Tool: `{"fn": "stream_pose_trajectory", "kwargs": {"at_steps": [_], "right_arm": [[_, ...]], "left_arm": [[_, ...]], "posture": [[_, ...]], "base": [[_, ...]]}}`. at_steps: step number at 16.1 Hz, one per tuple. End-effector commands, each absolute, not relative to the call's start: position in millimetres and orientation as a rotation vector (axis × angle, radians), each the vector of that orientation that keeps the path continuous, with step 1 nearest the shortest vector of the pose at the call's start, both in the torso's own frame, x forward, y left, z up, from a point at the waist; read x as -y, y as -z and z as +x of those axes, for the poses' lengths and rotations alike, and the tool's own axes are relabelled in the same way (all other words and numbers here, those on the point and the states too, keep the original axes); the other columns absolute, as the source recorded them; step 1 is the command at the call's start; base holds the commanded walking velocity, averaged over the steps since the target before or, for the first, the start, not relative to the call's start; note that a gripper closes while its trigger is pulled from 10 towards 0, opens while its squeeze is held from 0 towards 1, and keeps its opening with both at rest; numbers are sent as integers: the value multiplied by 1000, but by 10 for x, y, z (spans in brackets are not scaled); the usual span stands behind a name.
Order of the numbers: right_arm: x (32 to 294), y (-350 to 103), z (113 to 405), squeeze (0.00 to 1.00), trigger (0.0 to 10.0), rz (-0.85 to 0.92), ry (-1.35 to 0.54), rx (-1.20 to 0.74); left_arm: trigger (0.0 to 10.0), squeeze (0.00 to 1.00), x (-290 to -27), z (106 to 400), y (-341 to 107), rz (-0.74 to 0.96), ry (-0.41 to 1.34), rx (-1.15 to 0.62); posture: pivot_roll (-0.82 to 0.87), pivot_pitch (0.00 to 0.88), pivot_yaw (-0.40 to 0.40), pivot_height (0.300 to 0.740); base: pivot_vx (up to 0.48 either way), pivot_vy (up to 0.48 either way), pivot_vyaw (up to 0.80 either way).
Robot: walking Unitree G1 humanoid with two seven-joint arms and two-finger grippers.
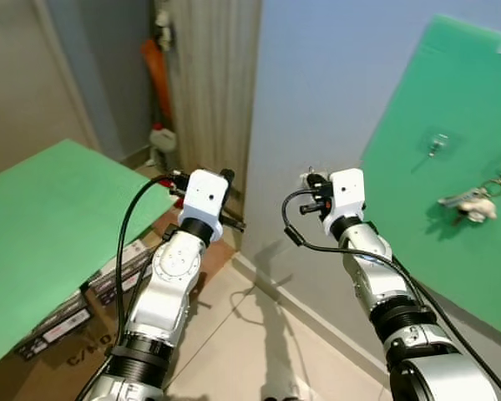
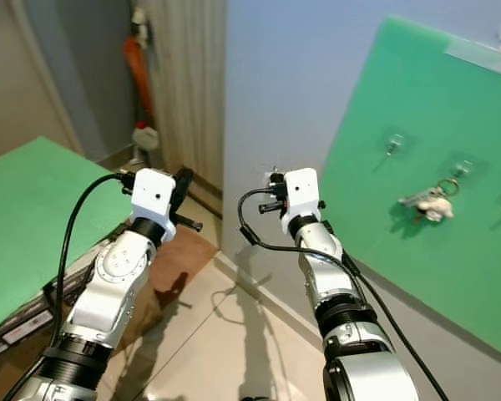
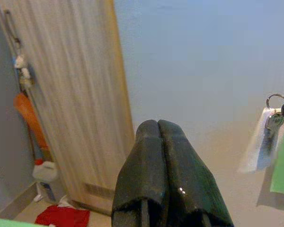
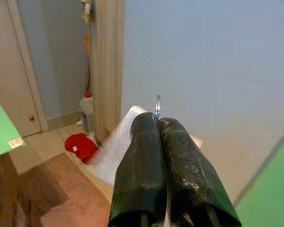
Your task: Hang keys on a hook
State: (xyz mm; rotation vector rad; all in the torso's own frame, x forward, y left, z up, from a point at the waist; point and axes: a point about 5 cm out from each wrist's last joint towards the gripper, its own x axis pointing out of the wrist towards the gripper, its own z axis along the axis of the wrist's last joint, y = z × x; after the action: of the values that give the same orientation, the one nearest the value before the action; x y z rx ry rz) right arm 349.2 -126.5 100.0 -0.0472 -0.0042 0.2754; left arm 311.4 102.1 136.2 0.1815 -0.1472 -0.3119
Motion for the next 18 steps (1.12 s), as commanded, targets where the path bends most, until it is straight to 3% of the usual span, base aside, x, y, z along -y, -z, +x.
{"fn": "stream_pose_trajectory", "kwargs": {"at_steps": [1,7,12,18], "right_arm": [[1308,-1040,3518,0,10000,-35,-263,10],[1377,-1051,3525,0,10000,-23,-231,15],[1634,-1178,3616,0,10000,-86,-81,47],[1590,-1115,3579,0,10000,-49,-108,33]], "left_arm": [[10000,0,-993,3119,-1365,182,332,151],[10000,0,-990,3114,-1352,197,336,146],[10000,0,-985,3113,-1341,200,337,142],[10000,0,-988,3107,-1341,203,345,143]], "posture": [[64,0,-50,740],[65,0,-52,740],[64,0,-53,740],[66,0,-52,740]], "base": [[0,0,-594],[0,0,-578],[0,0,-625],[0,0,-596]]}}
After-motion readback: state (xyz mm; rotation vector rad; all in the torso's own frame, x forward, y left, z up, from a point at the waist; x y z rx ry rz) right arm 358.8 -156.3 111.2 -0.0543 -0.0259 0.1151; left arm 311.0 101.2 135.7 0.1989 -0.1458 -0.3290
